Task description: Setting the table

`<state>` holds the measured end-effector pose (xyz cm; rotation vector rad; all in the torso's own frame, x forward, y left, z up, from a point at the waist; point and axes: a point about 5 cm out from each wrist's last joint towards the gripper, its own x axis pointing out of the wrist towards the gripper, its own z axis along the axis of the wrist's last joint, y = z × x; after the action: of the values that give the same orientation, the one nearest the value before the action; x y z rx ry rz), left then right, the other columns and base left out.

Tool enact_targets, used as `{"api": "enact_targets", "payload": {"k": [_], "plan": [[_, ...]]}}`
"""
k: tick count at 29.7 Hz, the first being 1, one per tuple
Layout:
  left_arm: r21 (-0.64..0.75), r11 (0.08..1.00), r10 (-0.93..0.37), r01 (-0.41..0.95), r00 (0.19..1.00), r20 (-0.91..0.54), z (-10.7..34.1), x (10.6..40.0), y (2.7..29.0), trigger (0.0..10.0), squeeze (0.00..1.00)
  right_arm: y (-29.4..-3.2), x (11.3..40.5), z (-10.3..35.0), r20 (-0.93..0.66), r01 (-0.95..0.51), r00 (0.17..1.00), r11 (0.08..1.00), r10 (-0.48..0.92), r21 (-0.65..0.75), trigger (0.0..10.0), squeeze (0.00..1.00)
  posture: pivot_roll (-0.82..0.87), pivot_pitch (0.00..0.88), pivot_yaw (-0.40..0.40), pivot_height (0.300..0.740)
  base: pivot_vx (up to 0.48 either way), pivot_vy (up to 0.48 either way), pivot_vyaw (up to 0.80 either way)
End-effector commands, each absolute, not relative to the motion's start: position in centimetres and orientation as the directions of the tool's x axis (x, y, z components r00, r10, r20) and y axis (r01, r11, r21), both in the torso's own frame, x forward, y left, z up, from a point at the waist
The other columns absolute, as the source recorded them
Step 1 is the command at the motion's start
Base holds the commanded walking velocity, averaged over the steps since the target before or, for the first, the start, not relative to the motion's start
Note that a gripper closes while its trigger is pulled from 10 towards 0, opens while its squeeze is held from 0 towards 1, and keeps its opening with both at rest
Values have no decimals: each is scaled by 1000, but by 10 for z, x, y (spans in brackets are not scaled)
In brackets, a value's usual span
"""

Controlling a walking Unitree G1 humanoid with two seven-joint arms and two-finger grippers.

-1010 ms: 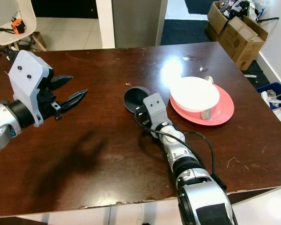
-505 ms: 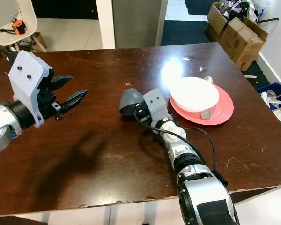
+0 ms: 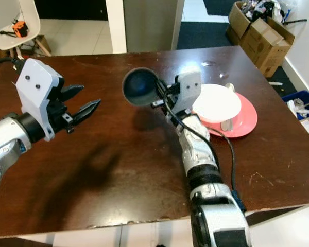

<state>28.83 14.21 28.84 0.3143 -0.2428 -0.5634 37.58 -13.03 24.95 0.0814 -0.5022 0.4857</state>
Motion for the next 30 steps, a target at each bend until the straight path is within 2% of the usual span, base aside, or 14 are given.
{"api": "enact_targets", "payload": {"k": [1,6,9,10,12,13,14,16,22,27,30], "plan": [[364,798,-557,480,819,140,287,288,141,10000,0,-126,371,252,493,-494,748,869,444,-31,0,0,190,132,110,740,0,0,0],[359,801,-555,478,819,146,287,289,141,10000,0,-121,362,257,517,-522,728,853,450,-7,0,0,176,124,101,740,0,0,0],[354,809,-546,469,823,156,285,291,141,10000,0,-119,354,259,548,-576,721,806,423,136,0,0,161,118,96,740,0,0,0],[354,809,-546,469,823,156,285,291,141,10000,0,-119,354,259,548,-576,721,806,423,136,0,0,161,118,96,740,0,0,0],[354,816,-534,458,831,157,283,293,143,10000,0,-118,349,253,545,-616,725,751,421,238,0,0,152,111,94,740,0,0,0],[355,819,-528,451,835,156,282,294,144,10000,0,-116,343,247,540,-641,717,722,441,262,8078,0,150,109,93,740,0,0,0],[354,822,-523,447,838,155,281,294,145,10000,0,-115,339,243,537,-652,713,707,450,273,10000,0,146,108,95,740,0,0,0],[352,831,-507,431,848,157,280,295,148,10000,0,-110,328,236,535,-692,698,640,476,334,10000,0,139,104,98,740,0,0,0],[345,850,-469,398,870,153,275,296,157,10000,0,-99,305,218,507,-722,690,540,516,434,10000,0,121,99,98,740,0,0,0],[338,862,-445,378,883,148,270,296,161,10000,0,-95,297,202,451,-692,722,543,525,475,10000,0,113,97,95,740,0,0,0],[341,869,-426,359,893,146,264,297,162,10000,0,-99,298,191,364,-634,773,622,519,460,10000,0,103,88,94,740,0,0,0]]}}
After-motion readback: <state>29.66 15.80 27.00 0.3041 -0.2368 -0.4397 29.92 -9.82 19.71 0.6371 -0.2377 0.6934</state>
